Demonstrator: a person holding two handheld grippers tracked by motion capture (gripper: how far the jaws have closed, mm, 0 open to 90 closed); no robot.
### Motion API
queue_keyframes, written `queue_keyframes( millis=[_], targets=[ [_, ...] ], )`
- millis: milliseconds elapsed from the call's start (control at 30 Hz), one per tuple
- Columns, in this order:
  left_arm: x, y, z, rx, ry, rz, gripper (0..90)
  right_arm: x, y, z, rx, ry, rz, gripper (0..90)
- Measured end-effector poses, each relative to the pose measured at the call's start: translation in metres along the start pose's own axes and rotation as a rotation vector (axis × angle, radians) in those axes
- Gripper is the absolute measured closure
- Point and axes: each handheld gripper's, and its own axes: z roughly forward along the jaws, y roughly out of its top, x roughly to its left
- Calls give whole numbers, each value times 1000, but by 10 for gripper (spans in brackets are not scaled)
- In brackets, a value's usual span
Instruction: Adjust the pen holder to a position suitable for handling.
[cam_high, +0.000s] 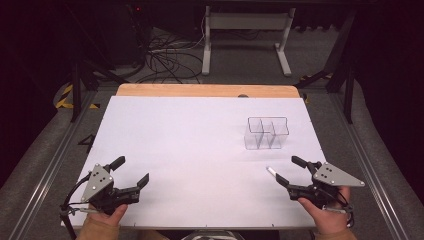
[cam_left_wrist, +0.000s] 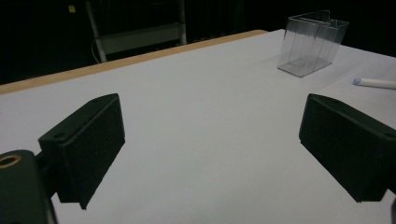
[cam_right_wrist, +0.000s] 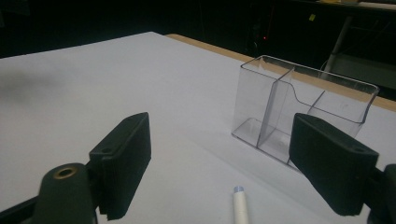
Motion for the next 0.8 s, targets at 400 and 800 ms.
queue_keyframes(
  millis=[400, 800],
  targets=[
    [-4, 0, -1, -5, 31, 52, 84, 1, 0, 1, 12, 7, -7, 211],
    [-4, 0, 1, -1, 32, 53, 87, 1, 1, 3, 21, 6, -4, 216]
  ],
)
